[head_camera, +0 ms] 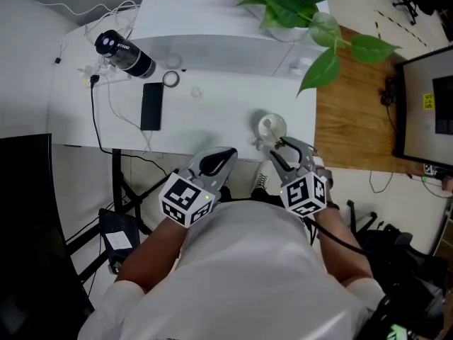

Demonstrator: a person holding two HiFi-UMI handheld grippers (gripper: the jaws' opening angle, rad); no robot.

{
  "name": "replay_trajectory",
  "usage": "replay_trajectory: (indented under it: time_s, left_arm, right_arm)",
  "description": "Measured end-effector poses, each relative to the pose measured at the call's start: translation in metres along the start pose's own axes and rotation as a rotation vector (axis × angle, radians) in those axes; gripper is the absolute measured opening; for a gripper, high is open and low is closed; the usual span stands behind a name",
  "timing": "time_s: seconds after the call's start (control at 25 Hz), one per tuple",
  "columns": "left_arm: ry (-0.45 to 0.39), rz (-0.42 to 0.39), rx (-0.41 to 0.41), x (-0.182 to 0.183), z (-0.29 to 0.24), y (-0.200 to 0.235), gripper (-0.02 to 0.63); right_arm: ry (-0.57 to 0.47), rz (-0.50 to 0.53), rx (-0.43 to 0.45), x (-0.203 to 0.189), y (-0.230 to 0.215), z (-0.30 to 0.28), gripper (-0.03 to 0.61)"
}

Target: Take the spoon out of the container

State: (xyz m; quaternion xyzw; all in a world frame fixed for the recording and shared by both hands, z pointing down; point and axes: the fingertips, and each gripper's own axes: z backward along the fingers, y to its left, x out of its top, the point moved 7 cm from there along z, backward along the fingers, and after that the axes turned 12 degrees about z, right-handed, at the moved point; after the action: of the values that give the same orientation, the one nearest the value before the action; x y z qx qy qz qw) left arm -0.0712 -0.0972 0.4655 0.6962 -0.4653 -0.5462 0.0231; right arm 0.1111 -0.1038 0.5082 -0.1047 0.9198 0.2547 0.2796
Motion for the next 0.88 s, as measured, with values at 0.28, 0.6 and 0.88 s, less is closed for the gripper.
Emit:
replay_trajectory:
  time_s: [0.28, 0.6, 0.88]
  left_arm:
    - [-0.01, 0.011, 0.02, -0.002, 0.004, 0.003, 0.005]
    - [-0.026, 0.024, 0.024, -0.004, 0.009, 0.004, 0.005]
    - [-0.036, 0.022, 0.03, -0.005, 0.014, 0.005, 0.003]
  right_arm:
    - [0.053, 0.156, -0.014, 0.002, 0.0, -0.002, 0.132]
    - [0.078, 0.207, -0.016, 0.005, 0.001, -0.003, 0.069]
    - [0.074, 0.212, -0.036, 0.01, 0.002, -0.001, 0.055]
